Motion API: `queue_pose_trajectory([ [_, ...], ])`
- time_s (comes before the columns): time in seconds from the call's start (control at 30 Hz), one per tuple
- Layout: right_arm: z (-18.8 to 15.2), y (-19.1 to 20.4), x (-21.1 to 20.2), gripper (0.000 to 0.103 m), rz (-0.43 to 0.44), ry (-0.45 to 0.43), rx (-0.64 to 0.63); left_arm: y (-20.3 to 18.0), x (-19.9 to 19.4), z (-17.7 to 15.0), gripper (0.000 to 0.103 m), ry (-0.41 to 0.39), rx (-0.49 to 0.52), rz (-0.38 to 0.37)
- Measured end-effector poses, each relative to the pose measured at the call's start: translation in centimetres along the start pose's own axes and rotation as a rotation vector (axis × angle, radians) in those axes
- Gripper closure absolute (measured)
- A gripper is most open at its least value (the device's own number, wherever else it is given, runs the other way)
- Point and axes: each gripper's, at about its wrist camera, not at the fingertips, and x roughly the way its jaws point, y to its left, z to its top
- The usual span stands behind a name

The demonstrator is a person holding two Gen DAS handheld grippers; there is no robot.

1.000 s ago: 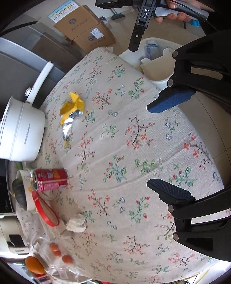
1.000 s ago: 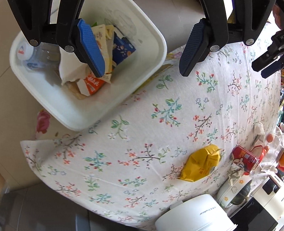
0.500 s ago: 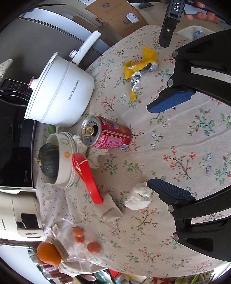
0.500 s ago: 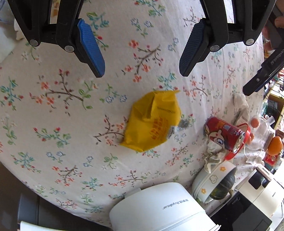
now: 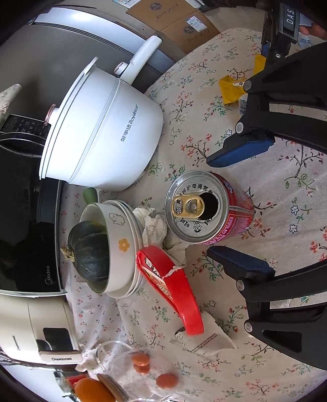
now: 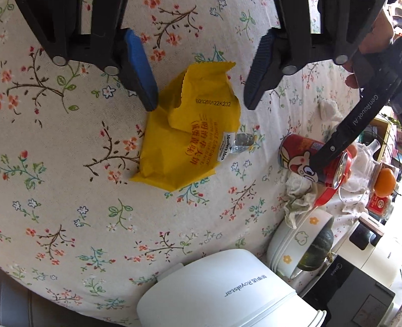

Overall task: Collect trash
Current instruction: 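Grasp the yellow wrapper with the right tool while the left tool grasps the red can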

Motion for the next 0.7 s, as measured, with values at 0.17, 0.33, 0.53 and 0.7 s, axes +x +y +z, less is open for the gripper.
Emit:
queue_pose_trajectory([
  [0.17,-0.2,0.2,0.2,0.073,-0.008,0.012,-0.031,0.0,-0.2,0.1,0.047,0.0,0.013,0.001],
  [0.33,-0.6,0.5,-0.8,0.079,0.002,0.002,-0.058,-0.3,-2.2,-0.8,0.047,-0.006,0.014,-0.018],
  [0.53,-1.6,1.0,-3.1,0.081,-0.006,-0.001,-0.089,-0.9,-5.7,-2.9,0.048,0.004,0.025,-0.042],
  [0.7,-3.0,1.5,-6.0,0.081,-0.019,-0.004,-0.119,-1.3,-8.8,-4.9,0.048,0.019,0.004,-0.065],
])
